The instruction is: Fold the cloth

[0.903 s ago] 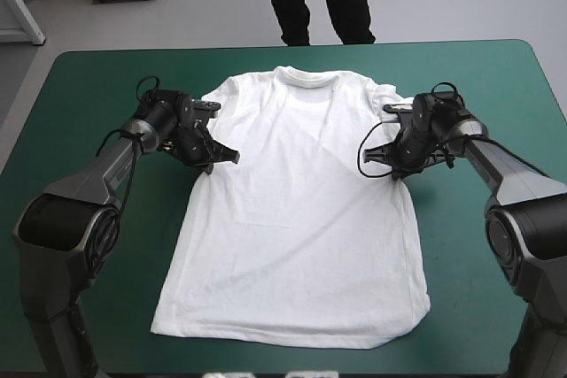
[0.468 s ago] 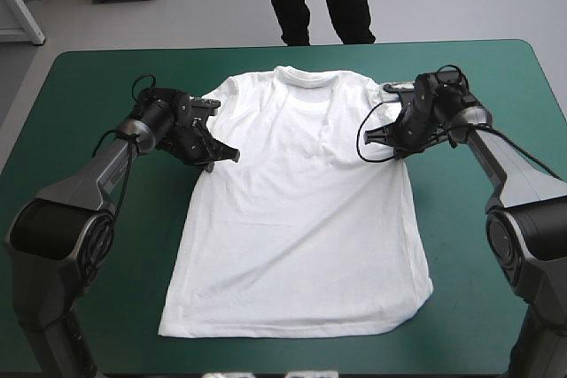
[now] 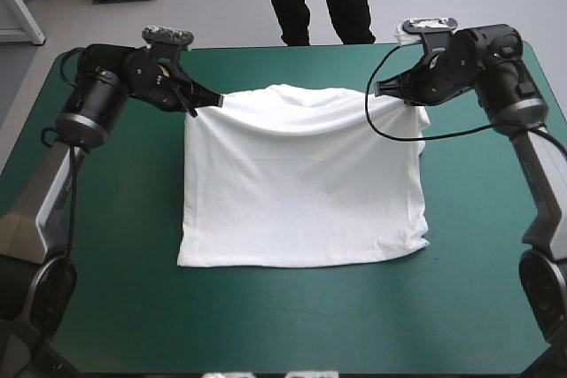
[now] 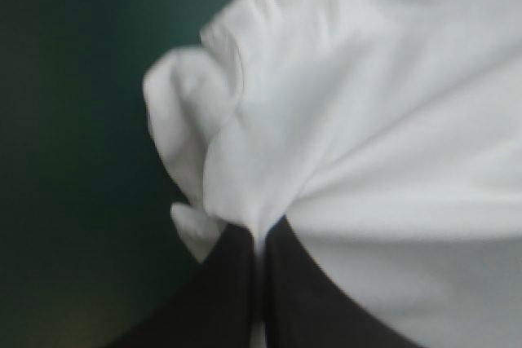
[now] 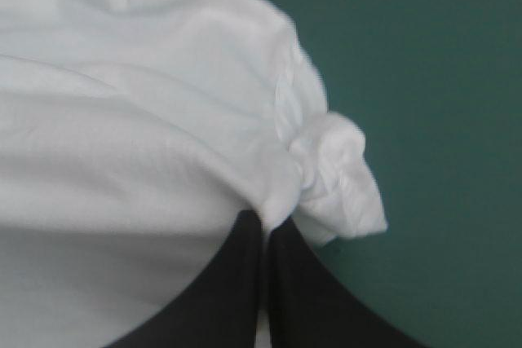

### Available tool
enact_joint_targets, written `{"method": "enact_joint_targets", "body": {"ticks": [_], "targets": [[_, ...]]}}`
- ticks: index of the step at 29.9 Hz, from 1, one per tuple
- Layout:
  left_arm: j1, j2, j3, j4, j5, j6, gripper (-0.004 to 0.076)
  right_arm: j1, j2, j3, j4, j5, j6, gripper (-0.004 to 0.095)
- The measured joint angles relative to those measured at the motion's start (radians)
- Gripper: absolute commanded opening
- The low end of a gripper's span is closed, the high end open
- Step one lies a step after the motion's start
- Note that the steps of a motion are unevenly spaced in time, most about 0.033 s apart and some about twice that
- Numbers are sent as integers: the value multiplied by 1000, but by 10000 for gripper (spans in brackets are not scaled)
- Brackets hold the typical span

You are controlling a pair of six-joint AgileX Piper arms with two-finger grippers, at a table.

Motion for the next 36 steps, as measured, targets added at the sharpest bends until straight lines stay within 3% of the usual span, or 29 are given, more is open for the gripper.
{"method": "enact_joint_targets", "body": {"ticks": [9,23,28,36], "targets": [[0,-141,-142,3,13,0,-9,0,-167,-63,-2,21,-31,-17],[0,-285,-155,7,-53,0,-9,0,-240,-140,-3,-2,-48,-17],[0,-237,-155,33,-131,0,-9,0,-196,-141,-48,-116,-60,-17],[0,-68,-153,130,-415,0,-9,0,-55,-141,-181,-400,-80,-17]]}}
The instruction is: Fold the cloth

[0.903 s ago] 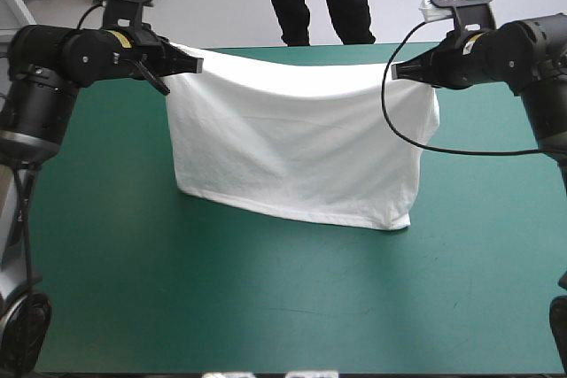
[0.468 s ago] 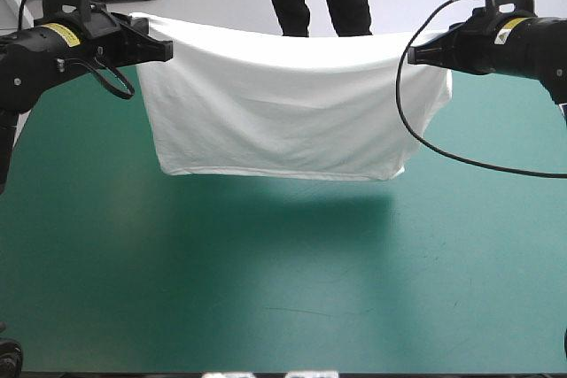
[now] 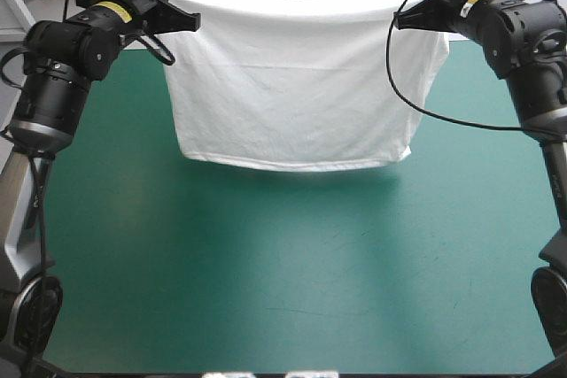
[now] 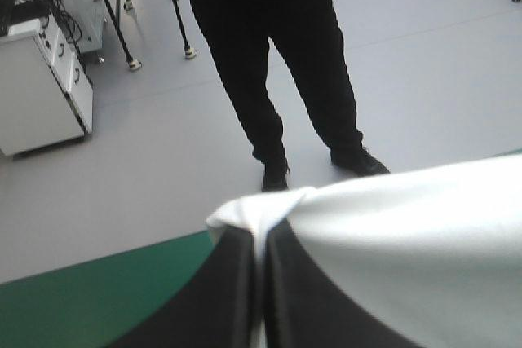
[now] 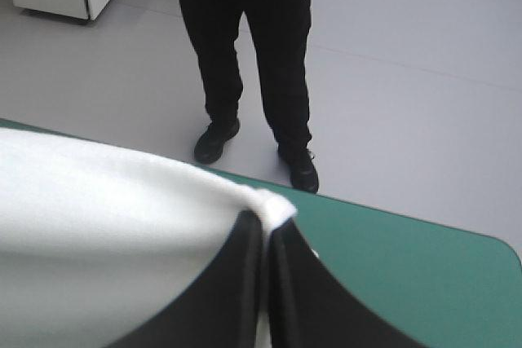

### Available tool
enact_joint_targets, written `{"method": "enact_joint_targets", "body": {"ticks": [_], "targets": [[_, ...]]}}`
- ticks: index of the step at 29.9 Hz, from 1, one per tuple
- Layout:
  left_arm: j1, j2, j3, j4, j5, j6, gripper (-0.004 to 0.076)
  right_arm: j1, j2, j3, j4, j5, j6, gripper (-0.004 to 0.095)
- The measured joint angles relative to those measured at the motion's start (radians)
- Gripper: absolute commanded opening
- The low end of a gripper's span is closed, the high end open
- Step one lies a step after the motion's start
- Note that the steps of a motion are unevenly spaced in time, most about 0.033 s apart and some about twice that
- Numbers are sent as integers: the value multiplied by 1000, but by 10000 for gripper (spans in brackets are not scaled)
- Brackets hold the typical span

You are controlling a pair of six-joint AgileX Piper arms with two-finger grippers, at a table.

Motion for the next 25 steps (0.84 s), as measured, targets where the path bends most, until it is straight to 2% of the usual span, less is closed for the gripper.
{"method": "enact_joint_targets", "body": {"ticks": [4,9,12,16,19,25], "targets": [[0,62,0,12,-127,0,-9,0,52,0,-36,-86,20,-17],[0,107,0,15,-161,0,-9,0,88,0,-25,-96,33,-17],[0,135,0,10,-108,-2,-9,0,115,2,16,-62,35,-17],[0,162,49,6,30,-19,-9,0,157,44,90,14,32,-17],[0,158,161,1,109,-24,-9,0,170,147,139,58,10,-17],[0,48,449,-9,159,-46,-9,0,112,410,180,117,-10,-17]]}}
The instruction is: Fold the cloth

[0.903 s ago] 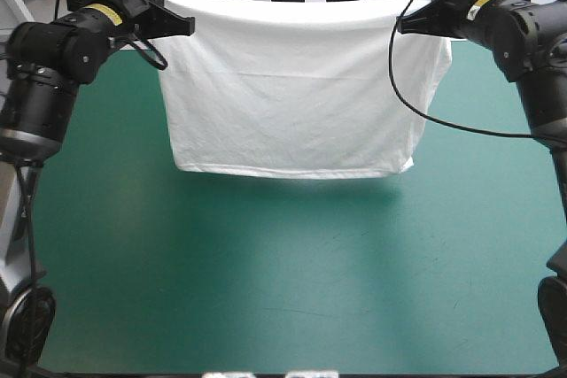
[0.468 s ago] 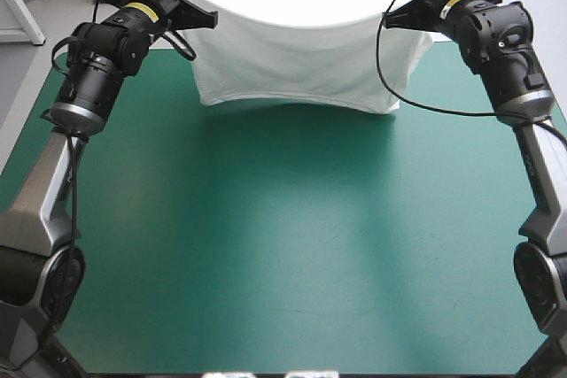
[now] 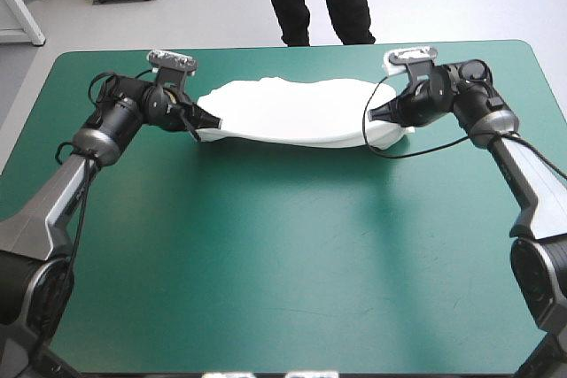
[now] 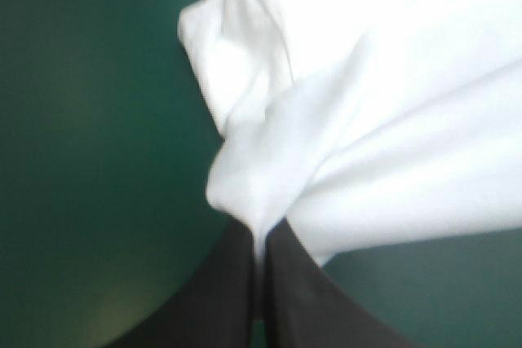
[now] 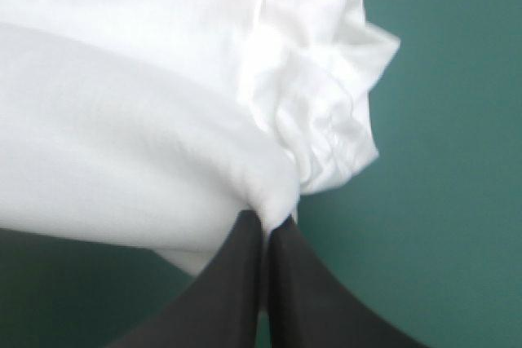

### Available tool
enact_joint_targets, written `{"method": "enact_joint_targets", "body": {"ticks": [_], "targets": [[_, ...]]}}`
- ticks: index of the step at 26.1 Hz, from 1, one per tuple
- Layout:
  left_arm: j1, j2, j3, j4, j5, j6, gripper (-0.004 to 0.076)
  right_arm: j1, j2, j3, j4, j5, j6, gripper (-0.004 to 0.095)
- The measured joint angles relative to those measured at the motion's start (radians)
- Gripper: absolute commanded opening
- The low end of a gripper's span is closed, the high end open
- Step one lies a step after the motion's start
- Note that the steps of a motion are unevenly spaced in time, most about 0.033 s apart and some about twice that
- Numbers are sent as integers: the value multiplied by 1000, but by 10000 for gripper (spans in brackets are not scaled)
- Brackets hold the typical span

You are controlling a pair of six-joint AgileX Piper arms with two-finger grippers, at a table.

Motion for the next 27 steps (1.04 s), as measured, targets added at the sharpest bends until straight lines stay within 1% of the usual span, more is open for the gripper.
{"method": "enact_joint_targets", "body": {"ticks": [4,12,18,22,23,24,25,26,27], "targets": [[0,-109,184,-6,16,-3,-9,0,-90,192,32,1,-7,-17],[0,-267,480,-70,52,-4,-9,0,-253,487,88,18,-16,-17],[0,-365,621,-90,79,-4,-9,0,-366,605,133,56,-41,-17],[0,-397,677,-123,115,-4,5,0,-391,636,138,95,-43,-2],[0,-397,680,-123,117,-4,69,0,-389,637,139,98,-41,66],[0,-398,683,-120,107,-4,112,0,-383,640,139,101,-41,126],[0,-398,683,-118,102,-4,250,0,-379,640,139,102,-40,268],[0,-398,685,-111,95,-4,329,0,-374,640,139,105,-40,357],[0,-398,685,-110,95,-4,456,0,-372,641,137,108,-40,517]]}}
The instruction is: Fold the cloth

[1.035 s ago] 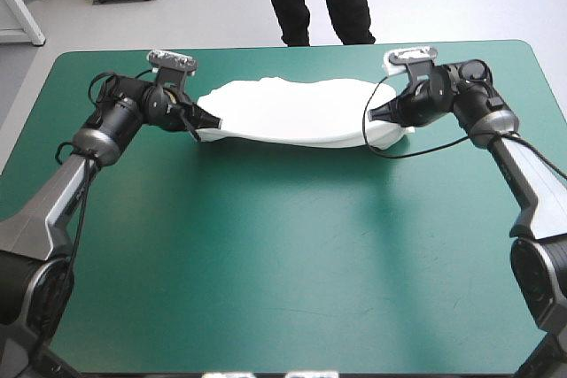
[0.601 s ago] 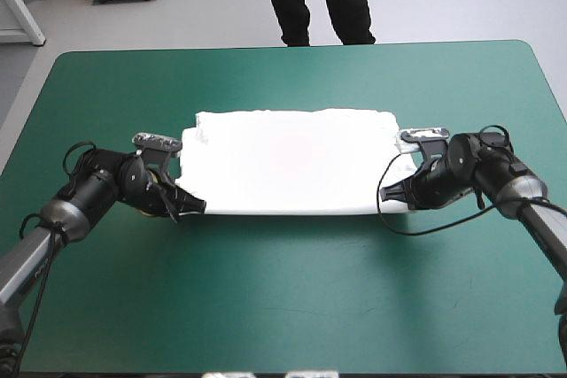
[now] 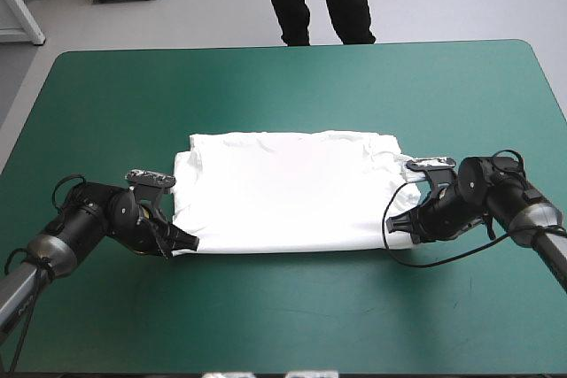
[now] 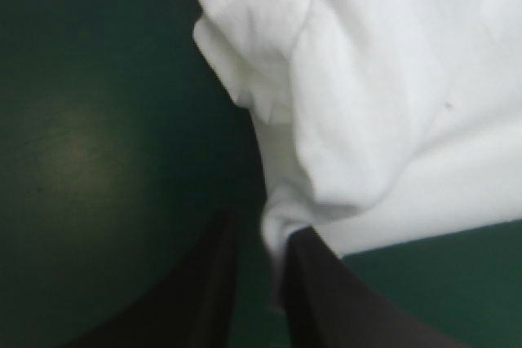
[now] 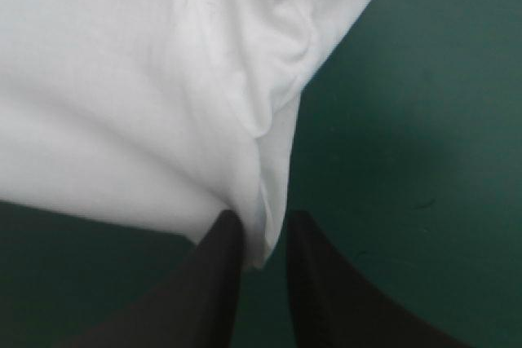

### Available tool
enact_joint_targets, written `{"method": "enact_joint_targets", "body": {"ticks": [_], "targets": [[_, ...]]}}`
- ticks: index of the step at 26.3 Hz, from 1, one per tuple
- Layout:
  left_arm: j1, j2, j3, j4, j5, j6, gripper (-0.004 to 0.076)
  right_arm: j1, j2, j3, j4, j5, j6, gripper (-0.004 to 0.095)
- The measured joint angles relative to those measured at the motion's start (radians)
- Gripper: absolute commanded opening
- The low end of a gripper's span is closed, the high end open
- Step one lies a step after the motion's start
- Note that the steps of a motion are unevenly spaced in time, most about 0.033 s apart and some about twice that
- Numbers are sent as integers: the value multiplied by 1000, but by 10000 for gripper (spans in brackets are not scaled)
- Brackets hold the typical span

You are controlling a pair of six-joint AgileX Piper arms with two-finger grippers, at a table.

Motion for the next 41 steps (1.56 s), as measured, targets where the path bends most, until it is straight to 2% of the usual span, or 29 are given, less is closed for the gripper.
{"method": "enact_joint_targets", "body": {"ticks": [1,2,7,10,15,21,35,41], "targets": [[0,0,0,-2,10,0,524,0,3,0,2,9,3,590],[0,-1,-3,-2,29,0,539,0,3,-1,15,26,6,603],[0,-43,-87,10,117,-6,528,0,-15,-96,15,107,12,602],[0,-92,-182,55,178,-24,528,0,-59,-229,-32,153,43,592],[0,-116,-297,101,219,-52,528,0,-94,-370,-89,203,83,555],[0,-118,-361,126,220,-60,528,0,-98,-449,-117,228,125,554],[0,-114,-361,126,223,-60,528,0,6,-451,-92,221,182,554],[0,-82,-290,77,203,-94,524,0,5,-395,-72,214,182,554]]}}
